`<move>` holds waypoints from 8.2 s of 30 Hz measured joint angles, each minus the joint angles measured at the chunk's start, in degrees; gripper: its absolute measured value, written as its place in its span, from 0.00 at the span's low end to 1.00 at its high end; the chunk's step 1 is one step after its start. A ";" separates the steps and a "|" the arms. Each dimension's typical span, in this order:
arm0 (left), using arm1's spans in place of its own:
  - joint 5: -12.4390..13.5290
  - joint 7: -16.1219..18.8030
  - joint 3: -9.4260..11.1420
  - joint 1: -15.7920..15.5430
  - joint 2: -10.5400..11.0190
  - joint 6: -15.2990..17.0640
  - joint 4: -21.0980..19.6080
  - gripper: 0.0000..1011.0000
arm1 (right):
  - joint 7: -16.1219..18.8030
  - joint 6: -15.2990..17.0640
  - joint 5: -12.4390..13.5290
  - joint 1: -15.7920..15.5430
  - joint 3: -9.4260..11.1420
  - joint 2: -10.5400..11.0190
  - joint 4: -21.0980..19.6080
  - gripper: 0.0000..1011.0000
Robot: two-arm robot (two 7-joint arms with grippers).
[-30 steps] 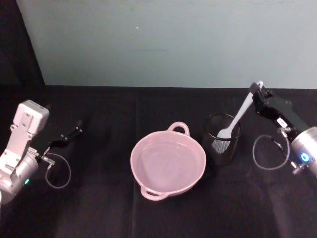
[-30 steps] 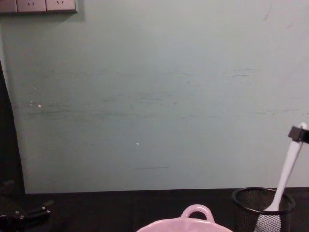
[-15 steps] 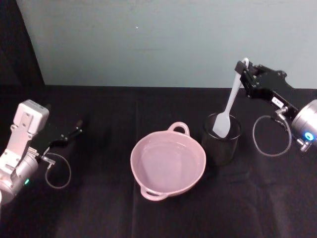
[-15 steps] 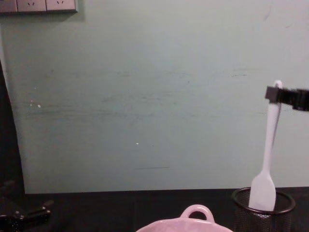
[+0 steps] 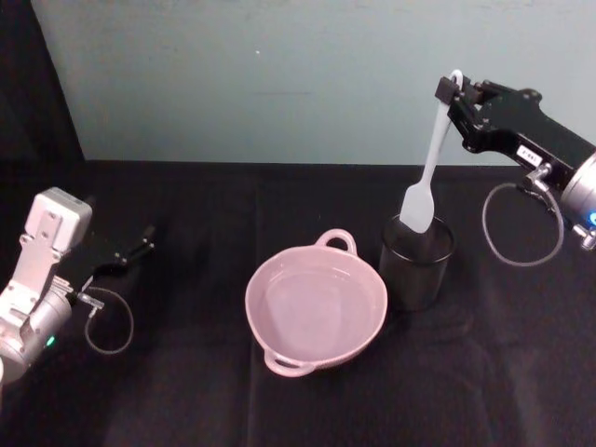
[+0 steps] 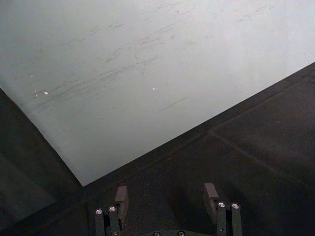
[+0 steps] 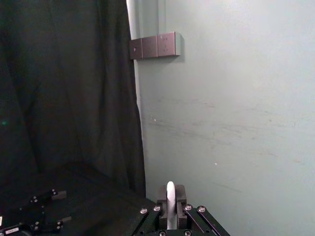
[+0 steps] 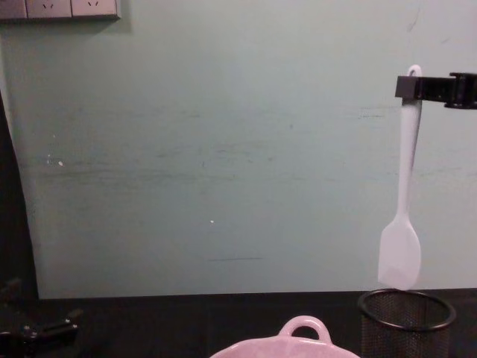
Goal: Use the one hand to pick up the spoon and stir the clear water in the bowl.
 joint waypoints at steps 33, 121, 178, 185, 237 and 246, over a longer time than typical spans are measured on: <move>0.00 0.00 0.00 0.00 0.00 0.00 0.00 0.99 | 1.62 -0.64 -1.64 -0.01 -5.33 -1.69 -2.67 0.11; 0.00 0.00 0.00 0.00 0.00 0.00 0.00 0.99 | 5.78 -9.91 -13.31 1.55 -12.40 -15.69 15.14 0.11; 0.00 0.00 0.00 0.00 0.00 0.00 0.00 0.99 | 3.16 -10.34 -12.24 -0.24 -8.72 -14.86 14.46 0.11; 0.00 0.00 0.00 0.00 0.00 0.00 0.00 0.99 | 2.00 -9.50 -12.58 -3.33 -6.33 -11.71 10.48 0.11; 0.00 0.00 0.00 0.00 0.00 0.00 0.00 0.99 | 1.97 -8.45 -15.06 -3.20 -7.42 -12.19 9.47 0.11; 0.00 0.00 0.00 0.00 0.00 0.00 0.00 0.99 | 3.38 -6.44 -16.58 -5.70 -10.14 -10.92 4.35 0.11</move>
